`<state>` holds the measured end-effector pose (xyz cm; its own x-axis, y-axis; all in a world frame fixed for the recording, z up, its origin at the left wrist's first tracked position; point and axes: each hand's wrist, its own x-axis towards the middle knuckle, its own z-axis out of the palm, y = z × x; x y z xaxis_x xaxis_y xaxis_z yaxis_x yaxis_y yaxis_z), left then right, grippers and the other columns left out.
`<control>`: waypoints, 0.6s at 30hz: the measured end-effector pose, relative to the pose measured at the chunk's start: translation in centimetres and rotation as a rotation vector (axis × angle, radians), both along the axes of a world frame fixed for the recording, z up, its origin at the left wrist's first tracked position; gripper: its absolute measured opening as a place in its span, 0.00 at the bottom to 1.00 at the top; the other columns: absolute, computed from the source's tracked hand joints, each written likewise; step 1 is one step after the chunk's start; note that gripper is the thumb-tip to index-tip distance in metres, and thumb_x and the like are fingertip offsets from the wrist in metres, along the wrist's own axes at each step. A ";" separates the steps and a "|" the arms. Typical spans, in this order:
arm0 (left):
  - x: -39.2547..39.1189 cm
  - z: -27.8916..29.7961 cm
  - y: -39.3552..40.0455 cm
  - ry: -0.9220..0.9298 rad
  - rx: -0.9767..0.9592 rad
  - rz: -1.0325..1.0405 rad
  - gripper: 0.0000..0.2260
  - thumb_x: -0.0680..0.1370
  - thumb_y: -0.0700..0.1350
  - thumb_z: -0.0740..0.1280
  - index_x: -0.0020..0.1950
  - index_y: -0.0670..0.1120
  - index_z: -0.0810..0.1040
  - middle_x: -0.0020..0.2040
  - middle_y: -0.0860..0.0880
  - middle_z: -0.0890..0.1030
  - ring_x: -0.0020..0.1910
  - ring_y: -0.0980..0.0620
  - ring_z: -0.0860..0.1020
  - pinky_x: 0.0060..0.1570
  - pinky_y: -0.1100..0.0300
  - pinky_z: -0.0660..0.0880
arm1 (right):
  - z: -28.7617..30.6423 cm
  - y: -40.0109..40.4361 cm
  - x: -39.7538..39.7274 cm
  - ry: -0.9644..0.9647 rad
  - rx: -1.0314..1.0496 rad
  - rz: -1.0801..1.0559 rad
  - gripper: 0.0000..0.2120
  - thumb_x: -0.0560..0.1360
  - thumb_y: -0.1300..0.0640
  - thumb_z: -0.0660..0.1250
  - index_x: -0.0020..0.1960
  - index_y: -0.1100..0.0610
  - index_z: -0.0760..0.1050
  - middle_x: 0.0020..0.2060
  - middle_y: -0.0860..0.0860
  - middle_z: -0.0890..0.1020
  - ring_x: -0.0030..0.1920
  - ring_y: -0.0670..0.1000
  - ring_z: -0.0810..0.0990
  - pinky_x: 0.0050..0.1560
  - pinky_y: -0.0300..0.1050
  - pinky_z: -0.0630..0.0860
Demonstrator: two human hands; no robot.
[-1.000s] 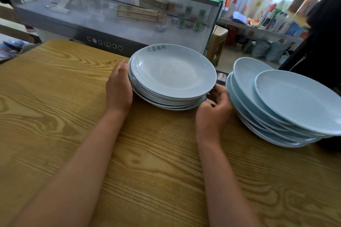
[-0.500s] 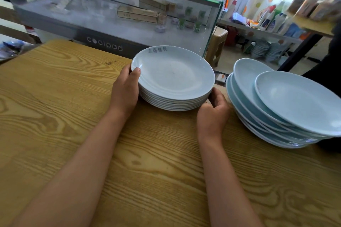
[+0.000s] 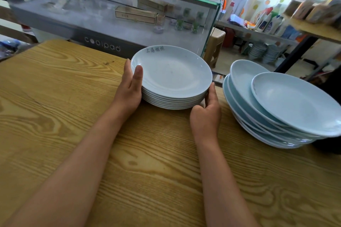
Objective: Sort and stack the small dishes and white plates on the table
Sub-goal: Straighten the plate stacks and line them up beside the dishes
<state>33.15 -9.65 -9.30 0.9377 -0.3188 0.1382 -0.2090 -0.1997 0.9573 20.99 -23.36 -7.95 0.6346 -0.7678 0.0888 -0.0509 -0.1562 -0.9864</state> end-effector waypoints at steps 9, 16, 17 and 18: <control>1.1 -0.4 0.2 -0.134 -0.097 0.302 0.11 0.81 0.54 0.55 0.55 0.53 0.74 0.54 0.49 0.78 0.53 0.51 0.76 0.56 0.44 0.75 | -0.7 -0.3 0.4 -0.079 0.018 -0.198 0.28 0.65 0.72 0.56 0.56 0.49 0.78 0.51 0.44 0.81 0.51 0.42 0.81 0.55 0.47 0.80; 1.9 -0.9 -0.1 -0.179 -0.062 0.286 0.14 0.81 0.50 0.55 0.58 0.47 0.77 0.55 0.49 0.79 0.54 0.51 0.76 0.56 0.48 0.75 | -0.6 -0.5 0.5 -0.085 0.016 -0.149 0.28 0.68 0.73 0.57 0.62 0.54 0.77 0.51 0.41 0.81 0.50 0.36 0.80 0.52 0.36 0.79; 1.8 -0.9 -0.1 -0.193 -0.047 0.290 0.15 0.81 0.48 0.55 0.58 0.45 0.77 0.54 0.48 0.79 0.54 0.50 0.76 0.56 0.48 0.74 | -0.6 -0.5 0.5 -0.088 0.013 -0.147 0.27 0.68 0.73 0.57 0.62 0.54 0.77 0.51 0.41 0.82 0.49 0.35 0.80 0.51 0.35 0.78; 1.7 -0.9 -0.1 -0.198 -0.033 0.295 0.15 0.81 0.47 0.55 0.59 0.44 0.77 0.54 0.47 0.79 0.54 0.49 0.76 0.56 0.49 0.74 | -0.7 -0.5 0.6 -0.086 0.004 -0.151 0.26 0.69 0.73 0.58 0.61 0.55 0.77 0.50 0.41 0.82 0.49 0.36 0.80 0.49 0.33 0.78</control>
